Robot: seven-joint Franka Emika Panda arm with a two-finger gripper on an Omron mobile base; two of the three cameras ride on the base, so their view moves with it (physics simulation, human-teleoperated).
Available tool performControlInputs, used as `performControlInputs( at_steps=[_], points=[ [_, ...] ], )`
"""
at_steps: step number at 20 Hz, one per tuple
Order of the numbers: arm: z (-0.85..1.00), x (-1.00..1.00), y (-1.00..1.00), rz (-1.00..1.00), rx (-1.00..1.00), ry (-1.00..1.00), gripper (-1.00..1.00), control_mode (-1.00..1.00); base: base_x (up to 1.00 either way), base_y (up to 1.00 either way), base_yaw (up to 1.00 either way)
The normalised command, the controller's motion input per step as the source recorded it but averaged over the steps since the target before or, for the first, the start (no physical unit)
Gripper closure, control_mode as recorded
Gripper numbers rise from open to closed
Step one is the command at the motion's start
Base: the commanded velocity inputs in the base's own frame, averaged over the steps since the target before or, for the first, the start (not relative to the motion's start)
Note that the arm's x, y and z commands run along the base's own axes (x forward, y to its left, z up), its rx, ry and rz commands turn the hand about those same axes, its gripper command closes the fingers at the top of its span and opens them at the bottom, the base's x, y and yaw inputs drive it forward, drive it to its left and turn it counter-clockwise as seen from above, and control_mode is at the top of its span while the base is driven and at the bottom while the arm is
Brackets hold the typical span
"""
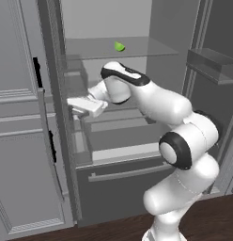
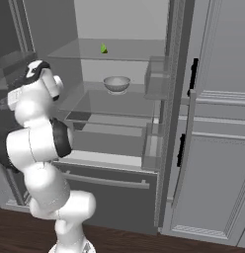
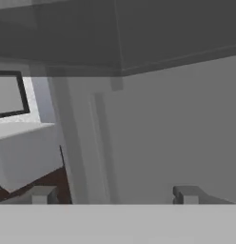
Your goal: Grab a lemon wedge from the fridge and one ice cube from the ice bowl, and put them in the glass of lemonade.
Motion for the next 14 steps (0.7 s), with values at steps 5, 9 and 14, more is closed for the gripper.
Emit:
performControlInputs(
  at_steps=[5, 9, 14],
  points=[
    [0.0, -0.32, 0.8, 0.06, 0.0, -0.29, -1.0, -1.0, 0.0, 0.0, 0.0],
    [0.0, -0.47, -0.05, -0.18, 0.01, -0.25, -1.0, -1.0, 0.0, 0.0, 0.0],
    [0.15, -0.74, -0.87, -0.29, 0.1, -0.14, -1.0, -1.0, 0.0, 0.0, 0.0]
  ],
)
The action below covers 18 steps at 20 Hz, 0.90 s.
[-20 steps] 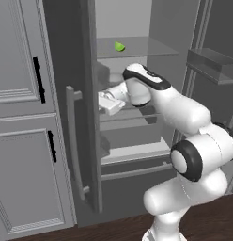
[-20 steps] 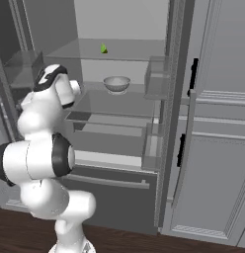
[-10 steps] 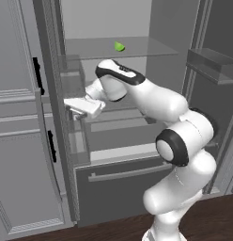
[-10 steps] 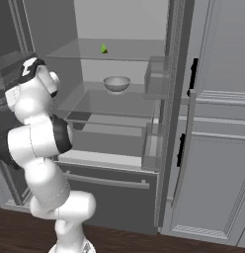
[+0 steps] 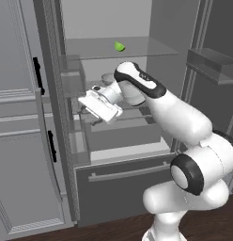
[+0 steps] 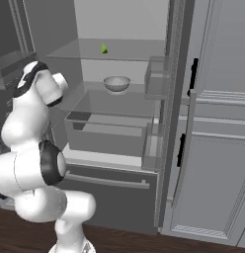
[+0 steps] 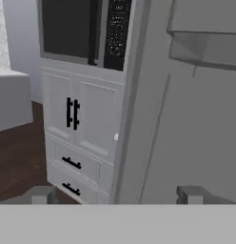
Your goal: Grab a lemon wedge from the fridge and one ice cube from the ice bowl, and put them in the glass of lemonade.
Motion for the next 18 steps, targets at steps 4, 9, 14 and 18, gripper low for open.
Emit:
performControlInputs(
  at_steps=[4, 9, 14, 18],
  points=[
    [0.39, -0.62, -0.96, -0.27, 0.07, -0.04, -1.0, -1.0, 0.0, 0.0, 0.0],
    [0.4, -0.17, -0.78, -0.32, 0.01, 0.03, -1.0, -1.0, 0.0, 0.0, 0.0],
    [0.51, -0.01, -0.7, -0.46, -0.01, 0.18, -1.0, -1.0, 0.0, 0.0, 0.0],
    [0.48, 0.0, -0.75, -0.54, -0.06, 0.32, -1.0, -1.0, 0.0, 0.0, 0.0]
  ],
)
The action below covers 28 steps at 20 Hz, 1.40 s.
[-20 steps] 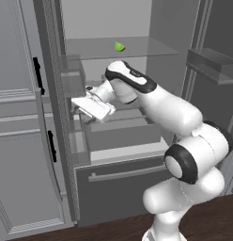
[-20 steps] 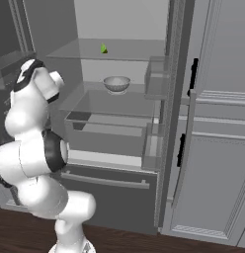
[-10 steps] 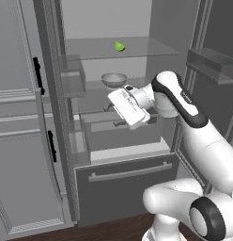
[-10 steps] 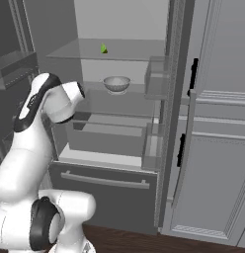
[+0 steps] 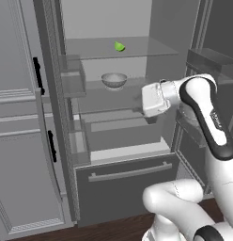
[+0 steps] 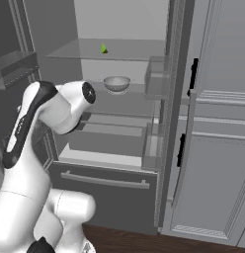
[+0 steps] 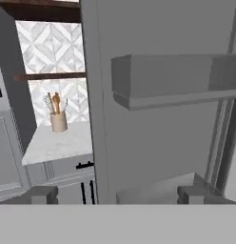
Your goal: Grab a lemon wedge from the fridge and one ice cube from the ice bowl, and put them in the glass of lemonade.
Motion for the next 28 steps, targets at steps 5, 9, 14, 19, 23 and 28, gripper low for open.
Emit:
performControlInputs(
  at_steps=[5, 9, 14, 19, 23, 28],
  points=[
    [0.07, 0.0, -0.58, -0.51, -0.25, 0.27, -1.0, -1.0, 0.0, 0.0, 0.0],
    [0.2, 0.0, -0.58, -0.48, -0.35, 0.29, -1.0, -1.0, 0.0, 0.0, 0.0],
    [0.33, -0.05, -0.76, -0.49, -0.25, 0.33, -1.0, -1.0, 0.0, 0.0, 0.0],
    [0.02, -0.75, -0.66, -0.31, -0.02, 0.03, -1.0, -1.0, 0.0, 0.0, 0.0],
    [0.04, -0.99, -0.12, -0.23, -0.04, 0.0, -1.0, -1.0, 0.0, 0.0, 0.0],
    [0.18, -0.76, 0.0, -0.16, -0.05, -0.02, -1.0, -1.0, 0.0, 0.0, 0.0]
  ],
)
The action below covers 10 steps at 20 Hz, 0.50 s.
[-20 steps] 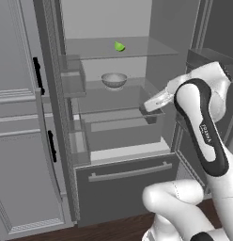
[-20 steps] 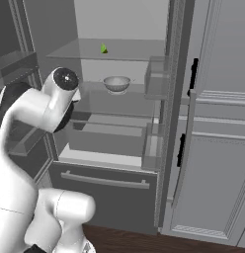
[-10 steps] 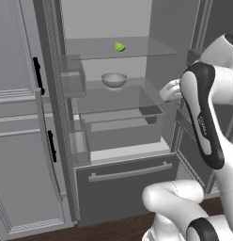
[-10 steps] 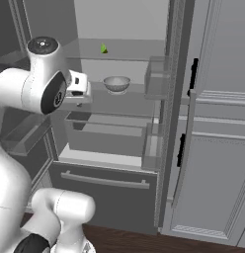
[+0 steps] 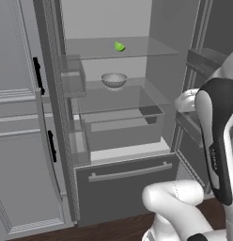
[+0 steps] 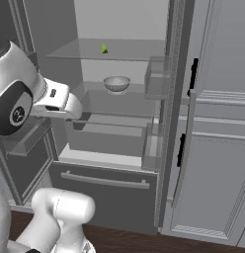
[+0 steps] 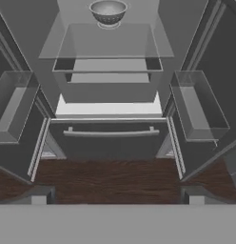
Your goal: Grab a lemon wedge from the fridge and one ice cube from the ice bowl, and put them in the glass of lemonade.
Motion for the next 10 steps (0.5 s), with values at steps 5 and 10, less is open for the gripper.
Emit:
performControlInputs(
  at_steps=[5, 10],
  points=[
    [0.05, -0.24, 0.0, -0.04, 0.0, -0.06, -1.0, -1.0, 0.0, 0.0, 0.0],
    [0.0, 0.09, 0.0, 0.0, 0.0, 0.0, -1.0, -1.0, 0.0, 0.0, 0.0]
  ],
)
